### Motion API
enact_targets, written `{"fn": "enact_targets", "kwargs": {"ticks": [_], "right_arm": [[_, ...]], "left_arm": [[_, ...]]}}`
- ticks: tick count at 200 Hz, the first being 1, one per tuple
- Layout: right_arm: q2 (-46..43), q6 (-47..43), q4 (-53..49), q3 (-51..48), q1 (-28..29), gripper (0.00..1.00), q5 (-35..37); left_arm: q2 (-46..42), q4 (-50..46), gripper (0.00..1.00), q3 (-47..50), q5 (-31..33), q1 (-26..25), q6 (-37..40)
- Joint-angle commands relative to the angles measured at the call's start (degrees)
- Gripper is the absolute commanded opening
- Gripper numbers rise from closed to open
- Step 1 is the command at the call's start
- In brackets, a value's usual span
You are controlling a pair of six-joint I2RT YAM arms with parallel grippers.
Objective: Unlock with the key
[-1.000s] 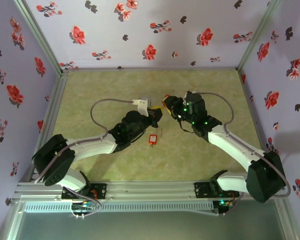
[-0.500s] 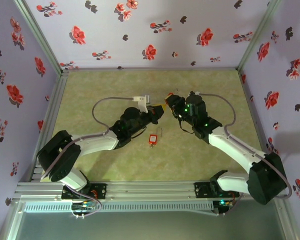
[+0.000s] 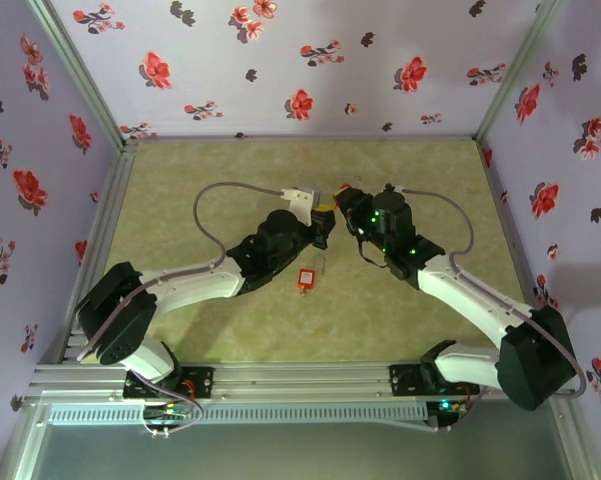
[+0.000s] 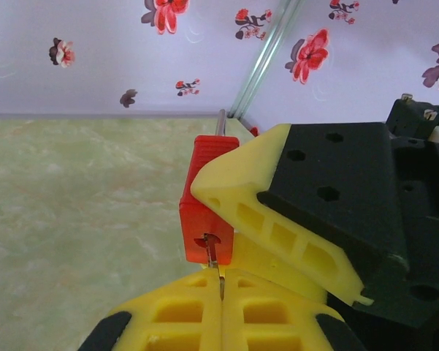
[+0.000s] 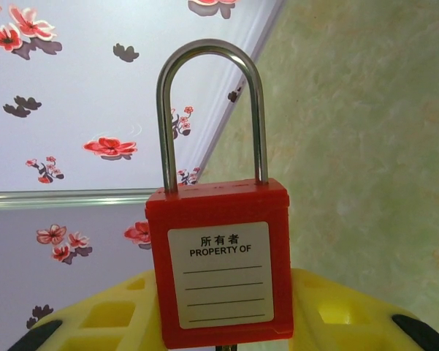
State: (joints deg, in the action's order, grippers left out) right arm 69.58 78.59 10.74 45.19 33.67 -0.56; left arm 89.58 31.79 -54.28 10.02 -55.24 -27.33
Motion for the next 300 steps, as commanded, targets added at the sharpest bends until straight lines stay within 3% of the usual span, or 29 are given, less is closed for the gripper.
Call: {"fn": "enact_targets", "kwargs": {"ticks": [1, 35, 82, 120, 139, 173, 198, 220, 277, 300], "right_arm": [[-1.41, 2.68, 2.77, -1.82, 4.91, 0.0, -12.48], [-2.23, 4.53, 4.78, -3.17, 4.91, 0.0, -13.04], [-2.48, 10.26, 9.74, -4.8, 4.91, 0.0, -15.65], [-2.78, 11.18, 9.85, -5.62, 4.91, 0.0, -16.6], [-3.36, 8.64, 8.03, -5.12, 4.94, 0.0, -16.34], [-5.2, 1.25, 2.1, -3.29, 5.35, 0.0, -15.58], [-6.47, -0.58, 1.21, -3.75, 5.7, 0.0, -15.34], [-7.38, -0.56, -0.13, -4.0, 5.88, 0.0, -14.94], [-8.9, 7.57, 6.55, -7.67, 5.9, 0.0, -13.3], [-8.32, 9.98, 8.25, -7.64, 5.93, 0.0, -14.32]], "left_arm": [[2.01, 11.91, 0.0, -2.11, -7.99, 1.81, -4.33], [3.5, 19.93, 0.0, -2.5, -15.08, 2.53, -8.25], [1.56, 14.25, 0.0, -2.21, -11.02, 0.68, 9.06], [0.28, 6.64, 0.0, -4.31, -8.62, -0.35, 17.92], [0.39, 4.28, 0.0, -6.03, -13.57, 2.61, 10.08], [2.86, 12.18, 0.0, -5.87, -22.23, 6.39, -9.27], [6.26, 20.69, 0.0, -4.89, -23.78, 7.17, -22.21], [8.54, 27.23, 0.0, -4.11, -23.19, 6.89, -26.86], [6.79, 28.72, 0.0, -0.74, -8.16, -1.35, -8.68], [7.66, 28.29, 0.0, -1.25, -5.28, -3.71, -2.16]]}}
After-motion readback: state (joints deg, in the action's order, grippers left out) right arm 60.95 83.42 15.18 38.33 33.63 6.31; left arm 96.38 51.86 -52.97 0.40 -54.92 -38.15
